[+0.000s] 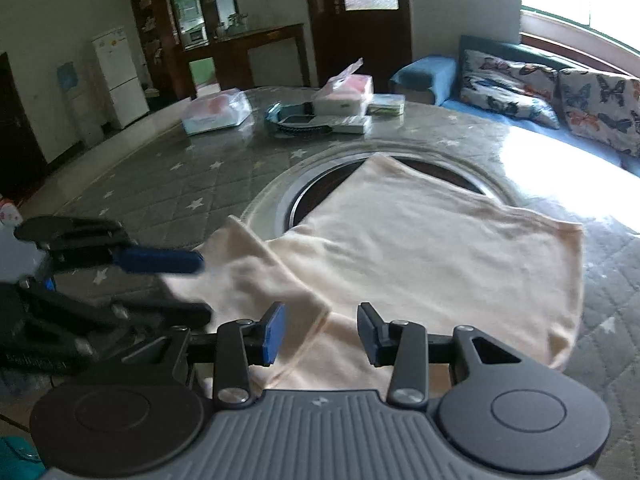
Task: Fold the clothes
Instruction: 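Release the sleeve with the left gripper while the right gripper grasps the shirt side edge, then fold the shirt side inward over the body with the right gripper and release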
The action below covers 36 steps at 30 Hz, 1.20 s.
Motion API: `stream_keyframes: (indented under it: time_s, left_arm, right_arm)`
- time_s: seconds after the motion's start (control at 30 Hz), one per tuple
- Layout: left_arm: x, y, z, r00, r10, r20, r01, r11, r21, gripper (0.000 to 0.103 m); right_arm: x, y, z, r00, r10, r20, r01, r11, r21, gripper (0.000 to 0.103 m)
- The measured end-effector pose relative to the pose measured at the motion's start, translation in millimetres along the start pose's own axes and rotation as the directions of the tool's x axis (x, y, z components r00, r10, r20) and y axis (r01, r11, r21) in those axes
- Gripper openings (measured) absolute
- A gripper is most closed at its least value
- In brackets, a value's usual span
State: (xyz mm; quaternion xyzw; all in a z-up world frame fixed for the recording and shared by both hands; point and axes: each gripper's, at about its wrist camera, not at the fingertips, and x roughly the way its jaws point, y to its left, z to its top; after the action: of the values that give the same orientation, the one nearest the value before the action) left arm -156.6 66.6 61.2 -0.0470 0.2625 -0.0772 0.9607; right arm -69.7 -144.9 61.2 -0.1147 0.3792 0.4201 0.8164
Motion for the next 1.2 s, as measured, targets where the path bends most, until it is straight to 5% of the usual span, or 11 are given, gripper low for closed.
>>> stream_keyframes:
  time_s: [0.27,0.4,0.53,0.77,1.2]
  left_arm:
    - [-17,45,-26,0.988,0.149,-0.049,-0.153,0.985,-0.084,0.058]
    - [-8,47,-31,0.984,0.164,-0.072,-0.170,0.981,-0.092,0.062]
    - [-5,39,-32,0.984,0.159,-0.074,-0.165,0.983,-0.079,0.073]
    - [11,24,-28,0.983,0.156,-0.100,-0.163,0.984,-0.065,0.091]
    - [35,2,-26,0.960,0.255,-0.114,-0.255,0.967,0.019,0.095]
  right_arm:
    - [26,9,-13,0.998,0.018,-0.066,-0.015,0.999,0.048,0.040]
    - [29,10,-14,0.998,0.027,-0.065,-0.021,0.996,0.082,0.028]
    - [30,12,-11,0.998,0.005,-0.060,0.000,0.996,0.087,0.005]
    - [-7,18,10,0.998,-0.038,0.057,0.037,0.999,0.026,0.004]
    - [-76,9,30,0.976,-0.122,0.181,0.128,0.992,-0.023,0.004]
